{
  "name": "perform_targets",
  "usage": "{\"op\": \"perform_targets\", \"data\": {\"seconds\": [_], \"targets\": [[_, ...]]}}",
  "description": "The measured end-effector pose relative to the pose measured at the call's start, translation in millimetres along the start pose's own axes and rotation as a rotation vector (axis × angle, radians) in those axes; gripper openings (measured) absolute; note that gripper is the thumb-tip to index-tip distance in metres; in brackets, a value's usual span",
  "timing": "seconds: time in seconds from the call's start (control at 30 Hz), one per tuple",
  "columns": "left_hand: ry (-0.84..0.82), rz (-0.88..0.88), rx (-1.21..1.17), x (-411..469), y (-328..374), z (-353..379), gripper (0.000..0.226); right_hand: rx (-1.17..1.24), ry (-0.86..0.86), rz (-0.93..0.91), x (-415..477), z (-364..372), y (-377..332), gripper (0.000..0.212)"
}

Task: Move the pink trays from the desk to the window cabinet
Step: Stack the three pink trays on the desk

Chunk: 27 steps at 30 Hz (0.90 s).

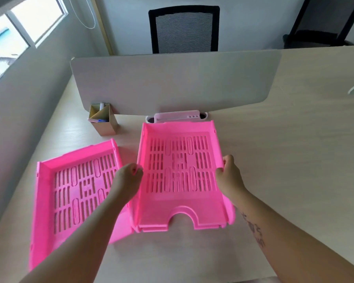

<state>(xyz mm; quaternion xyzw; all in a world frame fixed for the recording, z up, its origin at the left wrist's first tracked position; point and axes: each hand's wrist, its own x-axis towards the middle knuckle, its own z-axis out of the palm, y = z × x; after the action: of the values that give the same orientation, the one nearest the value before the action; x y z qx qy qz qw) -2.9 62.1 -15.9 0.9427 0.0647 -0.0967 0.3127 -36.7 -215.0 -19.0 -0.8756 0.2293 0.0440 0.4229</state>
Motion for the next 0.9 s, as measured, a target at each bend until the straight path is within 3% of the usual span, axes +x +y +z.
{"op": "perform_targets", "data": {"seconds": [0.17, 0.4, 0.67, 0.9], "targets": [[-0.043, -0.044, -0.101, -5.7, -4.5, 16.3, 0.021, -0.033, 0.017, 0.010, -2.0, 7.8, 7.3, 0.028], [0.033, -0.058, -0.115, -3.4, -1.8, 15.7, 0.026, -0.015, -0.027, -0.006, 2.2, 9.8, 0.3, 0.024], [-0.045, -0.093, -0.152, -4.6, -5.9, 11.1, 0.021, -0.015, -0.024, 0.023, 0.2, 25.9, 10.2, 0.031], [-0.038, -0.158, -0.275, -1.2, -8.8, 24.4, 0.031, -0.081, -0.075, -0.017, 3.1, 10.5, 18.9, 0.041]]}}
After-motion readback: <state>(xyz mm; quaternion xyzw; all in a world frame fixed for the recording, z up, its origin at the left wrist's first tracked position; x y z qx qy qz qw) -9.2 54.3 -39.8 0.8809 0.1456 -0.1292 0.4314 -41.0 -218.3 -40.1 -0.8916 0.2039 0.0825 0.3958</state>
